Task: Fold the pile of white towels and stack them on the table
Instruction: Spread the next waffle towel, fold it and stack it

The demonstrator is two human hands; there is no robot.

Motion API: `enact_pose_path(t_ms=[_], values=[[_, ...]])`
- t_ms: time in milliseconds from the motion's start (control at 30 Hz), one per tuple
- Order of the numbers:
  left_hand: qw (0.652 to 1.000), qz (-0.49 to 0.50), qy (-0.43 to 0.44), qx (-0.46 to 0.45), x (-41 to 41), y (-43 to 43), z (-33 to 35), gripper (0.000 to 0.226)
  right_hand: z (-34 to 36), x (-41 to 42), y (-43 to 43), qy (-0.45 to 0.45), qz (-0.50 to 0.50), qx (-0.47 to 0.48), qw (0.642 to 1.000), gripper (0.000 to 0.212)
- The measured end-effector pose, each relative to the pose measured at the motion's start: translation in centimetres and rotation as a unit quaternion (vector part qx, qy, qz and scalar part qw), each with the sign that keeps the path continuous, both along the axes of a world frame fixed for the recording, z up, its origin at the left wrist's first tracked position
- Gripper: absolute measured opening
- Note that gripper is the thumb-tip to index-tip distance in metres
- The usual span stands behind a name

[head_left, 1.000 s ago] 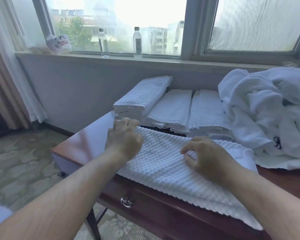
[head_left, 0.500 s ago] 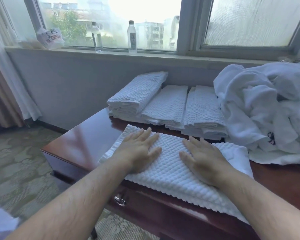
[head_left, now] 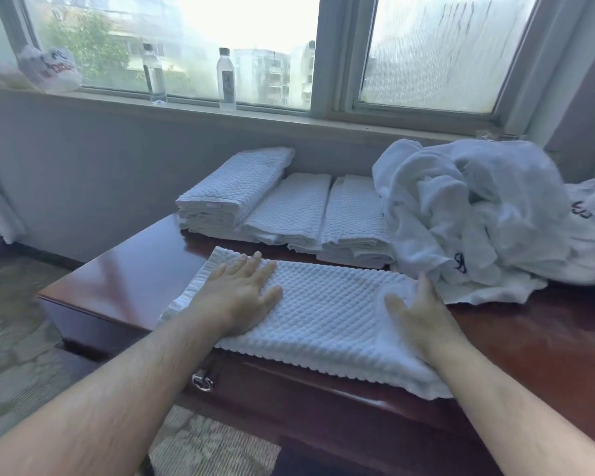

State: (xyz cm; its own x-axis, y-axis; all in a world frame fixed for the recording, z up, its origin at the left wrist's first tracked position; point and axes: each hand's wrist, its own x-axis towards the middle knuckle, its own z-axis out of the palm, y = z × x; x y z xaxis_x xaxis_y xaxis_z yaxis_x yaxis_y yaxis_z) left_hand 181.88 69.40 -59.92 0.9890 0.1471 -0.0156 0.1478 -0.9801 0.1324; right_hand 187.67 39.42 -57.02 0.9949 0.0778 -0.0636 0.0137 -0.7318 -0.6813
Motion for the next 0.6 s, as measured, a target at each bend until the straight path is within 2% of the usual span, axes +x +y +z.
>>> enact_pose_path(t_ms=[100, 167, 233, 300, 367, 467, 533, 600], values=[[1.000, 0.002, -0.001, 0.000, 0.0, 0.0, -0.1, 0.079, 0.5, -0.5, -1.7, -0.023, -0.085, 0.170, 0.981, 0.025], [1.000, 0.004, -0.003, 0.001, -0.1, -0.1, -0.2, 0.082, 1.4, -0.8, -2.9, 0.037, -0.121, 0.300, 0.946, 0.022], [1.000, 0.006, -0.006, 0.000, -0.1, -0.1, -0.2, 0.082, 2.1, -1.3, -3.8, 0.148, -0.118, 0.389, 0.902, 0.029], [1.000, 0.007, -0.009, -0.001, -0.1, -0.2, -0.2, 0.084, 2.3, -1.9, -4.1, 0.256, -0.057, 0.409, 0.874, 0.045], [1.000, 0.009, -0.010, -0.004, -0.3, -0.2, -0.2, 0.086, 1.8, -2.6, -4.0, 0.320, 0.008, 0.429, 0.844, 0.055], [1.000, 0.014, -0.010, -0.002, -0.6, -0.4, -0.1, 0.078, 0.7, -3.4, -4.1, 0.304, 0.064, 0.540, 0.782, 0.065], [1.000, 0.029, -0.010, -0.002, -0.8, -0.9, 0.1, 0.074, 0.1, -4.3, -4.1, 0.272, 0.090, 0.613, 0.736, 0.080], [0.999, 0.051, -0.009, -0.006, -0.9, -1.6, 0.1, 0.071, -0.6, -5.7, -3.1, 0.229, 0.092, 0.638, 0.729, 0.091]])
